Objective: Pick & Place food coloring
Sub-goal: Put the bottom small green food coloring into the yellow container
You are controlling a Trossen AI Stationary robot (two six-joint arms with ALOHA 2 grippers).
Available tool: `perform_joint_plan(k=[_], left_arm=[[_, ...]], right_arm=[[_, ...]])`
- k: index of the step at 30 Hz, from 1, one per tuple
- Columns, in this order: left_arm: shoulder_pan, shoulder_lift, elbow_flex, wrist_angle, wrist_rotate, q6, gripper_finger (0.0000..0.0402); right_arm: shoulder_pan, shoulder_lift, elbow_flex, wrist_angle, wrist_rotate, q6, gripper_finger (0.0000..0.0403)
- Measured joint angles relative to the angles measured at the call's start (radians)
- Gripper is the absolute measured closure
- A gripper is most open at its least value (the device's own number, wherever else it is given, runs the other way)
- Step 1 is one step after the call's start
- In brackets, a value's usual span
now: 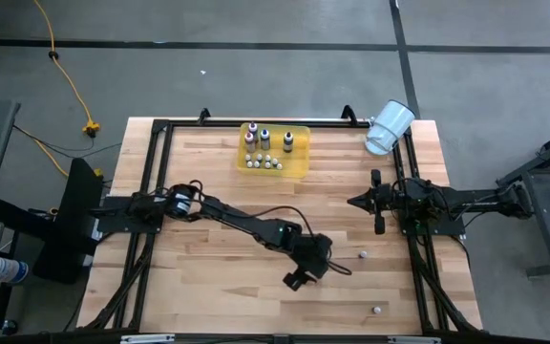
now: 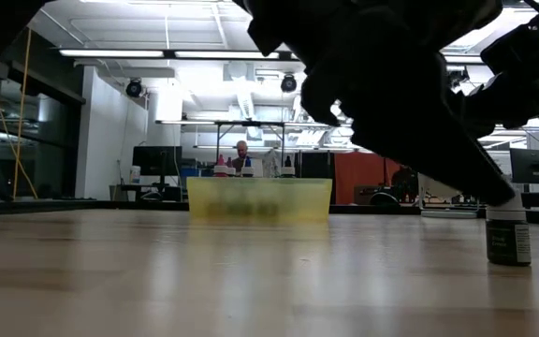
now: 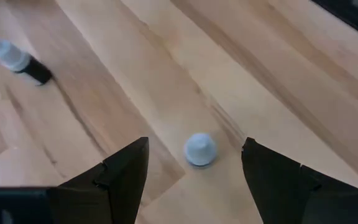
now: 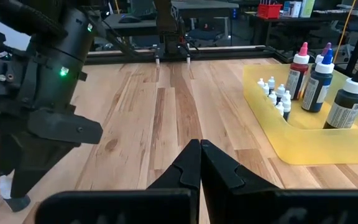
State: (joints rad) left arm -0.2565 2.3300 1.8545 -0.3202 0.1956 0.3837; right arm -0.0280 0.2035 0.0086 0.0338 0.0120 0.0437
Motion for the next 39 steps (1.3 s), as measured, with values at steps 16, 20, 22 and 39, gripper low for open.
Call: perform_joint_plan(k=[16, 20, 22, 39], left_arm=[[-0.001, 0.021, -0.001, 0.030, -0.008, 0.003, 0.0156], [-0.001, 0.027, 0.000, 0.027, -0.008, 0.004, 0.0156], [-0.001, 0.027, -0.001, 0.028, -0.008, 0.003, 0.0156], [-0.006, 0.027, 0.000, 0.031, -0.005, 0.003, 0.0242]], right_arm=[[0.000, 0.000, 0.000, 0.000, 0.000, 0.000, 0.0402], [0.000, 0.000, 0.000, 0.000, 0.000, 0.000, 0.0402], [0.000, 0.000, 0.000, 0.000, 0.000, 0.000, 0.0402], [0.000, 0.000, 0.000, 0.000, 0.000, 0.000, 0.0402]])
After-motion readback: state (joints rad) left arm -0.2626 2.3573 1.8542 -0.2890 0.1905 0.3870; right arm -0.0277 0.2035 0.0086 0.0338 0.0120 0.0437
